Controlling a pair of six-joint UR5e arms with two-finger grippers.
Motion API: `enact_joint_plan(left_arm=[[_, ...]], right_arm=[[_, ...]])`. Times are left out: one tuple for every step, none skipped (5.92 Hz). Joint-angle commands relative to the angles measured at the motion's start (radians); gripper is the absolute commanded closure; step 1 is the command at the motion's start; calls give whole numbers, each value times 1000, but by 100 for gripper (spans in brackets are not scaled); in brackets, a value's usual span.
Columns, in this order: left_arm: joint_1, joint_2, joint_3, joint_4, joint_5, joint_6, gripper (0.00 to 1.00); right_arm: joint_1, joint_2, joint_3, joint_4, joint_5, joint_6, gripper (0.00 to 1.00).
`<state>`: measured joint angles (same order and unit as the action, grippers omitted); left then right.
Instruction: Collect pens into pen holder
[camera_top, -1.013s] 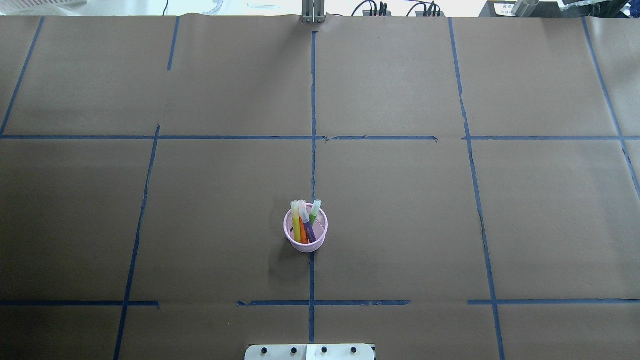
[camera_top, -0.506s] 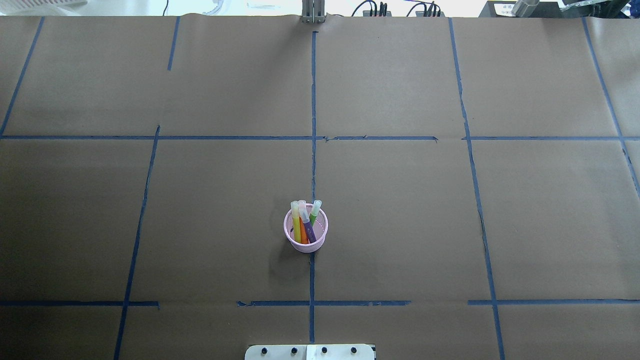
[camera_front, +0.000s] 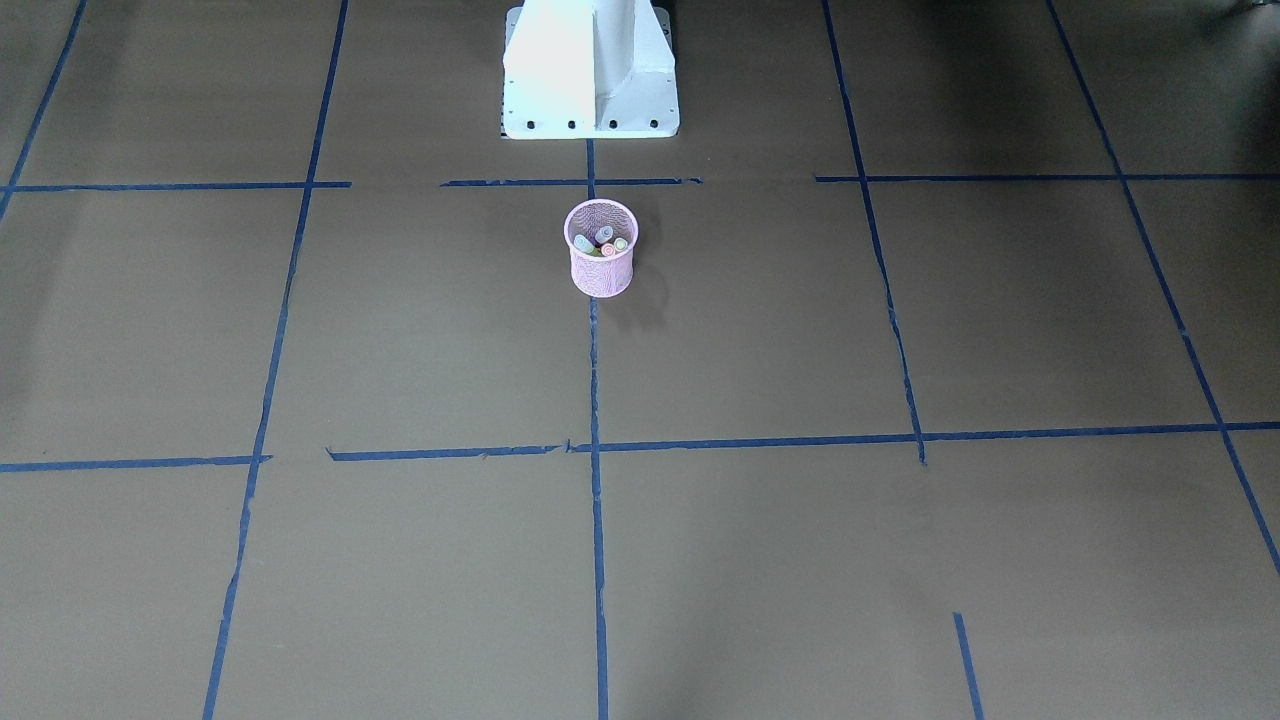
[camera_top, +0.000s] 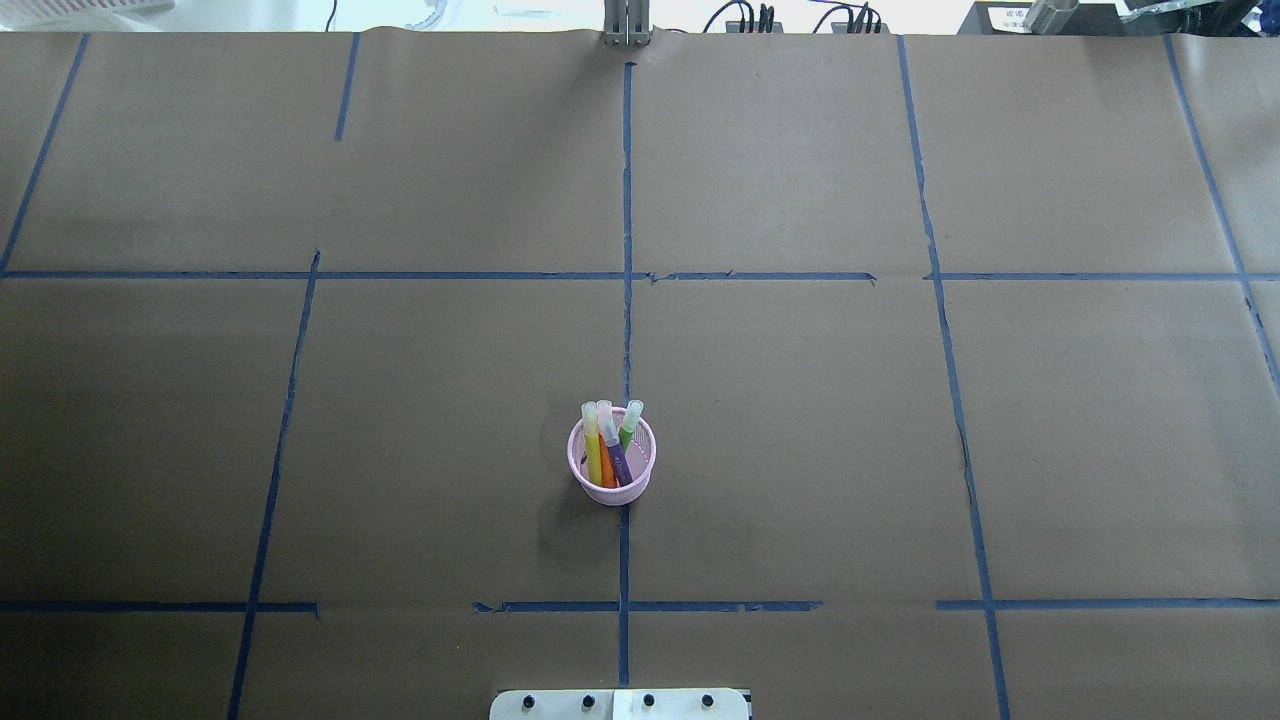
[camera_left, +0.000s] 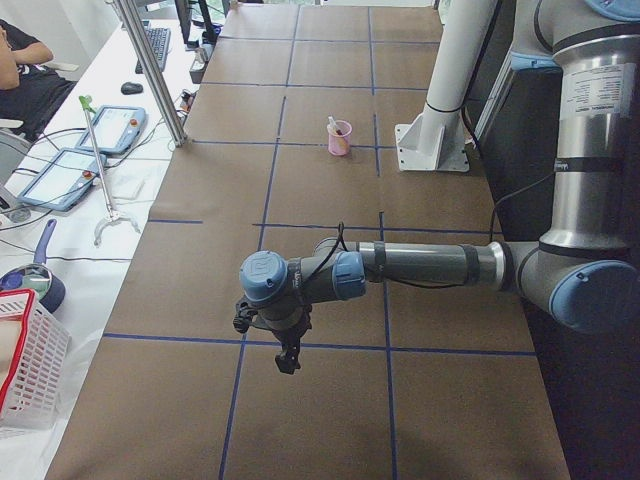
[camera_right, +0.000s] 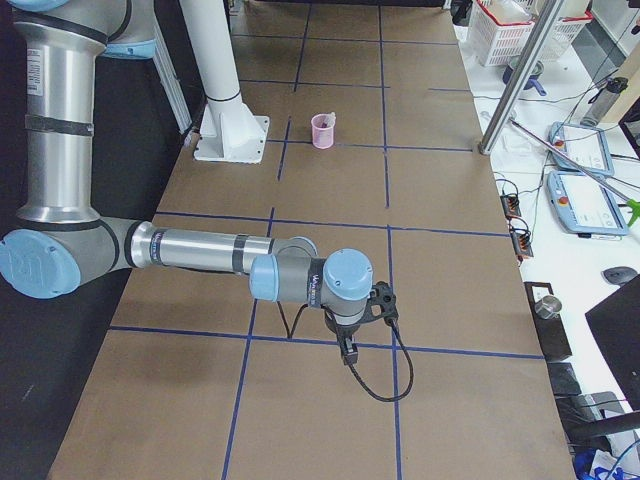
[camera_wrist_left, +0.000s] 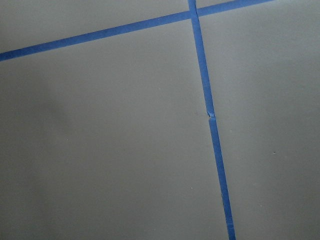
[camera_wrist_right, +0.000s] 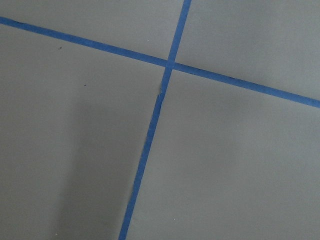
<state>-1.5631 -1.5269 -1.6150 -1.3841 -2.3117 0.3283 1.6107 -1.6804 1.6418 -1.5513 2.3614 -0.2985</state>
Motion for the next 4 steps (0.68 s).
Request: enact_joint_plan(left_arm=[[0, -1, 7, -1, 2, 2, 0], [0, -2, 18, -3, 3, 0, 0], [0, -4, 24, -4, 3, 0, 0], [0, -2, 23, -4, 2, 0, 0]], right_arm=[[0, 1, -4, 2, -1, -4, 0], [0, -1, -8, 2, -2, -8, 0], [0, -4, -7, 2, -10, -11, 0], [0, -4, -5, 4, -11, -16, 0]])
